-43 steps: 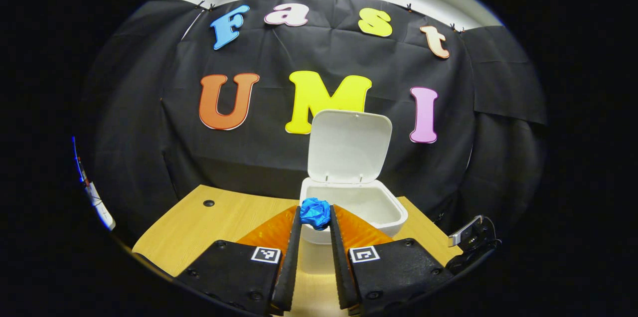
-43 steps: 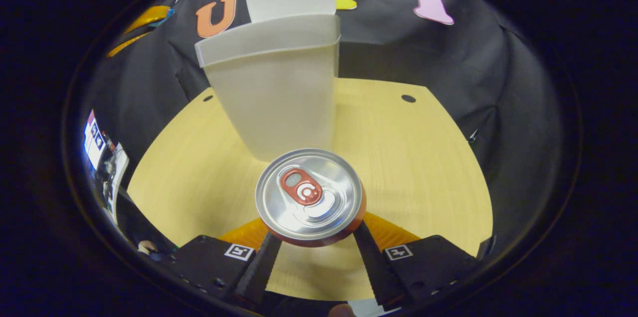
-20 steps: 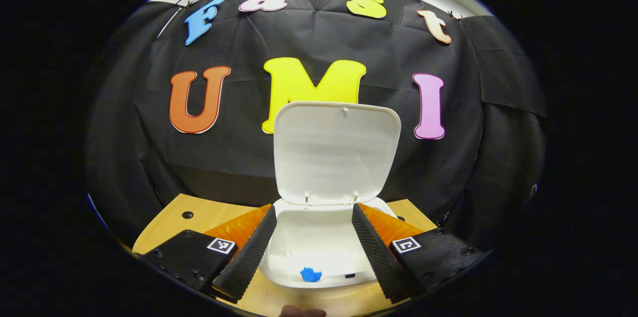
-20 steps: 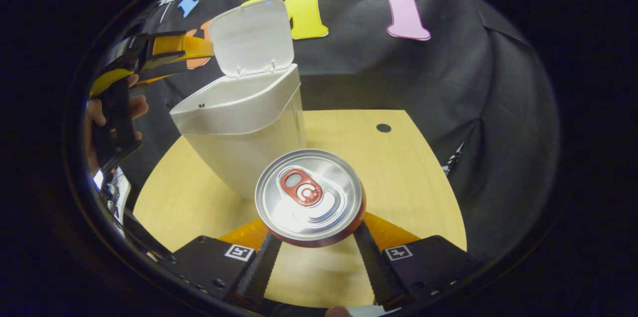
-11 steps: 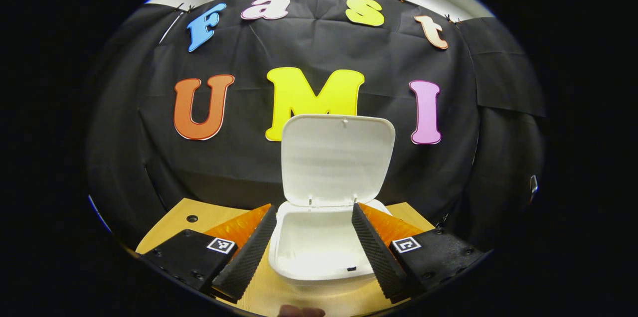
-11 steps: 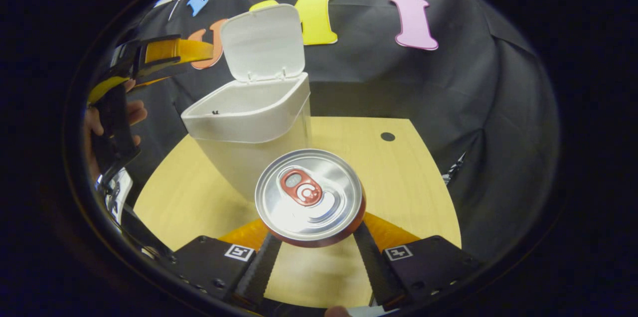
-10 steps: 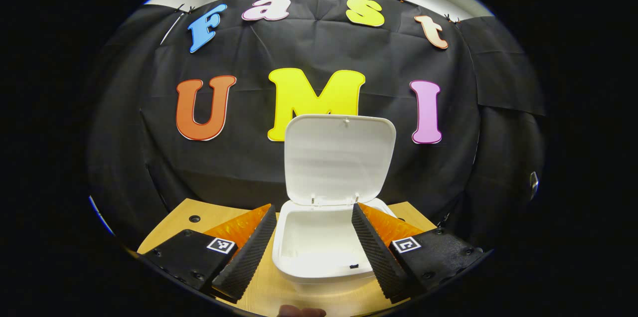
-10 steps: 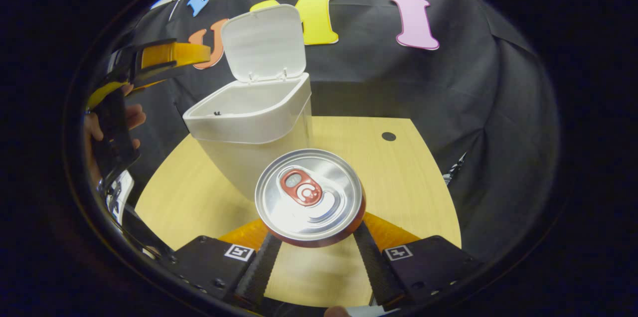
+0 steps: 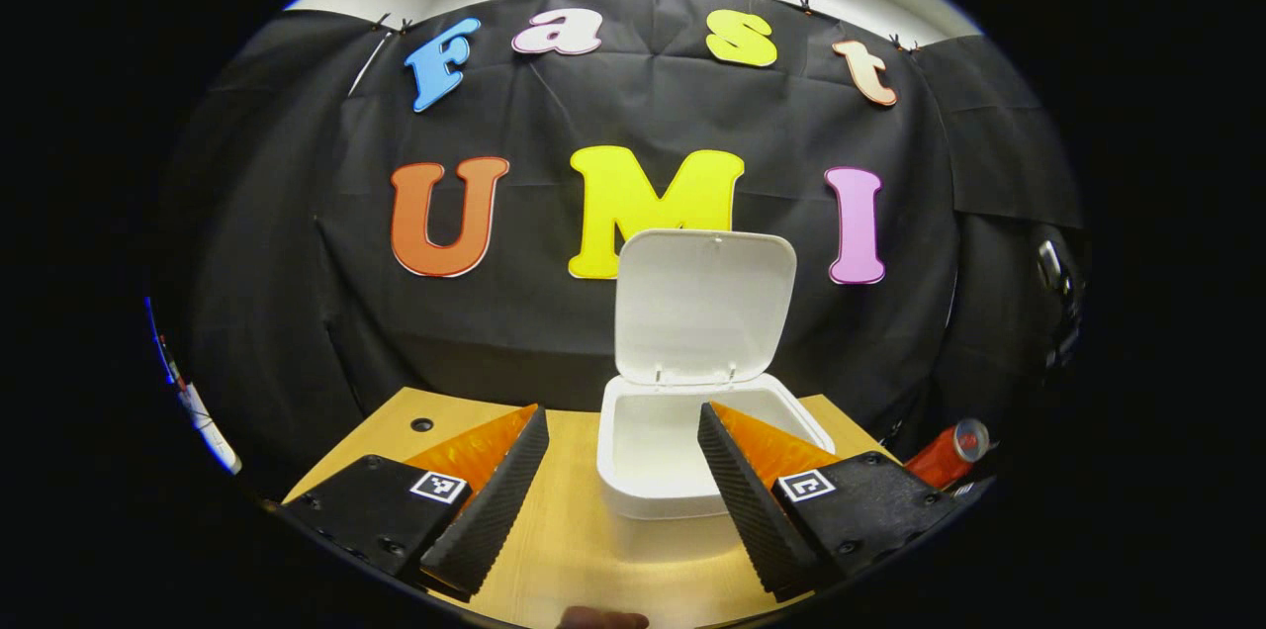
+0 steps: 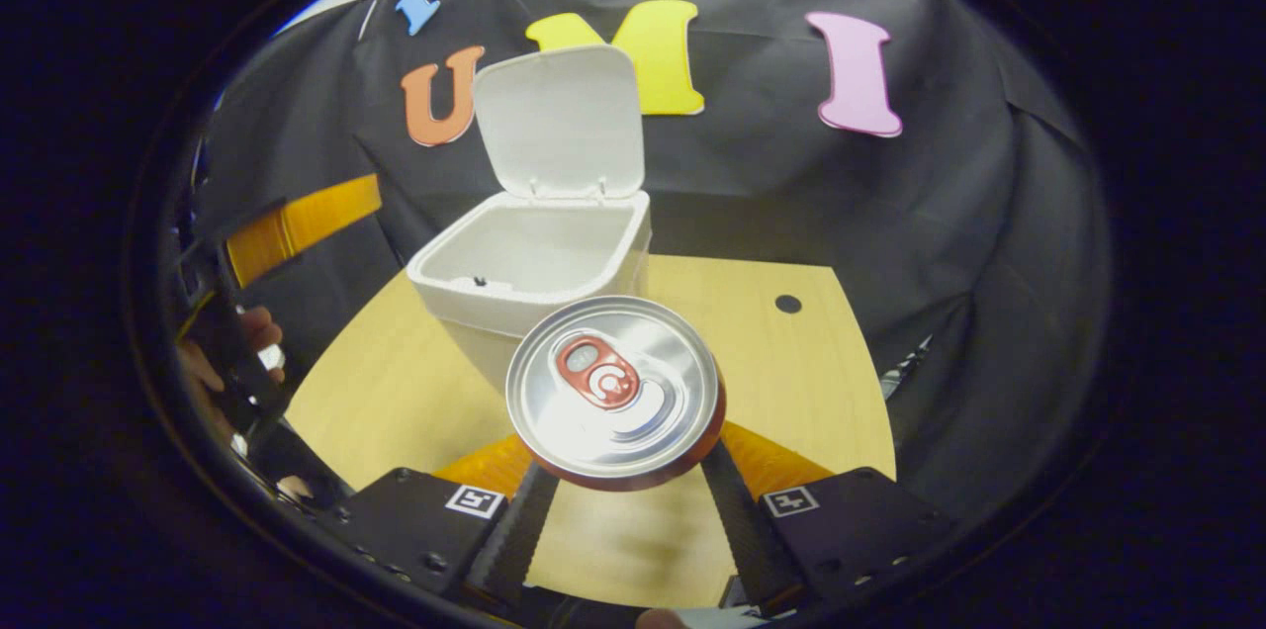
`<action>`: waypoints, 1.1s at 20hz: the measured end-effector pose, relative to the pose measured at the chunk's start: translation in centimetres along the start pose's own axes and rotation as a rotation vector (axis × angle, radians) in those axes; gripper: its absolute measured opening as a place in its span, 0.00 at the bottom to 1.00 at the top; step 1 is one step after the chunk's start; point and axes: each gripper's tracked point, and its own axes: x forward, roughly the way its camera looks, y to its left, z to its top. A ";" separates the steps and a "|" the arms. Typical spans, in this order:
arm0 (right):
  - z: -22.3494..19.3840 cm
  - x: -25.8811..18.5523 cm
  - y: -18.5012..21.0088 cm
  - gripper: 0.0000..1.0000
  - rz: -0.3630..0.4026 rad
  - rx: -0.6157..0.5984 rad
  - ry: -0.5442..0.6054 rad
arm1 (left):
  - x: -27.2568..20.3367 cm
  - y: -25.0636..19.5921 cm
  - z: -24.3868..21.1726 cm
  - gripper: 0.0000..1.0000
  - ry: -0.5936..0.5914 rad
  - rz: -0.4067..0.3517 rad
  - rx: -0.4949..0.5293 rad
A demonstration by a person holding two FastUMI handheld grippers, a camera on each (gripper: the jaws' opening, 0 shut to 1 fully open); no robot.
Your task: Press the lid of the desktop garbage bin to open it, pick up the crumpled paper on the desktop and throw it into the bin, then pick up the pop can on the desktop and drop it into the bin, and finally close the garbage bin lid.
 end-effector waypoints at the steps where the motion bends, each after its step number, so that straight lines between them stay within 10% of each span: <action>1: 1.1 0.0 0.3 0.80 0.016 0.002 -0.004 | -0.7 0.4 -0.3 0.98 0.001 0.006 -0.009; 10: 11.3 0.7 3.5 0.80 0.078 -0.094 -0.100 | -4.7 4.6 -0.5 0.98 -0.001 0.104 -0.033; 22: 12.7 8.6 6.5 0.80 0.089 -0.079 0.004 | -6.7 7.6 -0.1 0.98 0.000 0.207 -0.047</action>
